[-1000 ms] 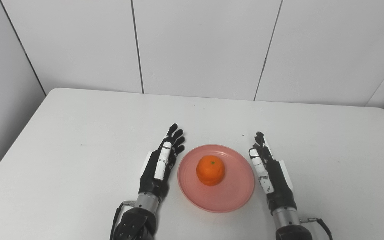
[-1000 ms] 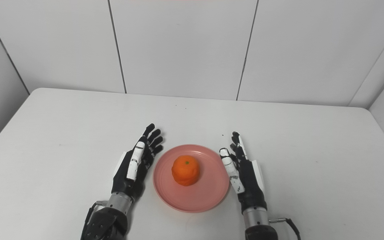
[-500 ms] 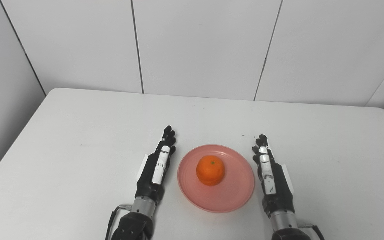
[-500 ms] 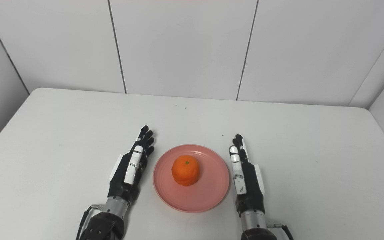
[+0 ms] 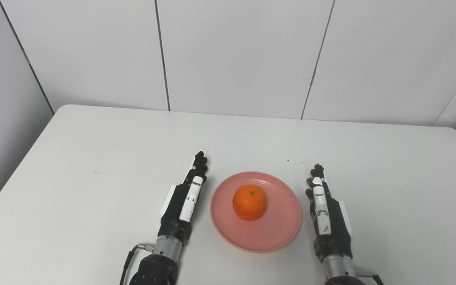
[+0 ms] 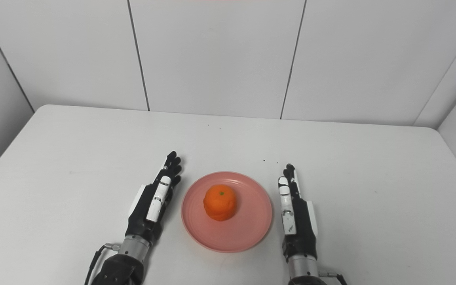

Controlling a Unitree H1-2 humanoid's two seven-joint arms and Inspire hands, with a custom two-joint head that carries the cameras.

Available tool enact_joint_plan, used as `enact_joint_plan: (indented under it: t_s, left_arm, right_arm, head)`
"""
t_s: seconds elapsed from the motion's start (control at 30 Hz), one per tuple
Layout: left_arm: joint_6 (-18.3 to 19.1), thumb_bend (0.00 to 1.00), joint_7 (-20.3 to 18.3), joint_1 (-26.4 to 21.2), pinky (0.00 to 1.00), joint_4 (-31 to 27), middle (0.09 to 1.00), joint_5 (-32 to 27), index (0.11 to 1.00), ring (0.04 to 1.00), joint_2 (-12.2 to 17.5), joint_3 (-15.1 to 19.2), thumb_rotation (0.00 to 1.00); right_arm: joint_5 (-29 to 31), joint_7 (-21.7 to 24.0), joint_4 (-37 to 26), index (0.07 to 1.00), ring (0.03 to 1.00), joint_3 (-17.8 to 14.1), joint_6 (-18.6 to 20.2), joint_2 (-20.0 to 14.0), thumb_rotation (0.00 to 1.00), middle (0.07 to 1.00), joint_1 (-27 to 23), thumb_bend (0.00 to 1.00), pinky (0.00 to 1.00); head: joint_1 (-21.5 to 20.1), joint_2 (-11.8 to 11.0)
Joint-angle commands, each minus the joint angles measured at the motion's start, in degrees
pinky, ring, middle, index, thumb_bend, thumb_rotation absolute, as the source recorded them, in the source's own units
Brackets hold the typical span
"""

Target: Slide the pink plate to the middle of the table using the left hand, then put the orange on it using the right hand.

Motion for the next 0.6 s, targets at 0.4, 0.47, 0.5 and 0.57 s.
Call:
enact_joint_plan:
  t_s: [0.4,0.47,0.5,0.57]
  left_arm:
    - [-1.33,0.39,0.23,0.37,1.00,0.98,1.000,0.55,1.000,1.000,-0.01,-0.37,1.00]
    - [-1.47,0.40,0.05,0.29,1.00,1.10,1.000,0.43,1.000,1.000,0.15,-0.36,1.00]
    - [-1.32,0.39,0.04,0.26,1.00,1.03,1.000,0.21,1.000,1.000,0.08,-0.25,1.00]
    - [-1.14,0.38,-0.01,0.24,1.00,0.87,1.000,-0.07,1.000,1.000,0.06,-0.09,1.00]
  right_arm:
    - [0.78,-0.06,0.73,1.000,1.000,-0.28,-5.69,0.37,1.00,1.000,-1.00,0.23,1.00]
    - [0.62,-0.64,0.48,1.000,0.999,-0.45,-5.41,0.80,1.00,1.000,-1.05,0.23,1.00]
    - [0.52,-0.93,0.31,1.000,0.999,-0.54,-5.11,1.04,1.00,1.000,-1.02,0.23,1.00]
    - [-0.48,-1.42,0.09,1.000,1.000,-0.36,-4.90,1.18,1.00,1.000,-0.95,0.24,1.00]
  head:
    - [-0.04,-0.29]
    - [-0.13,-0.19]
    - [-0.41,0.05]
    - [-0.43,0.33]
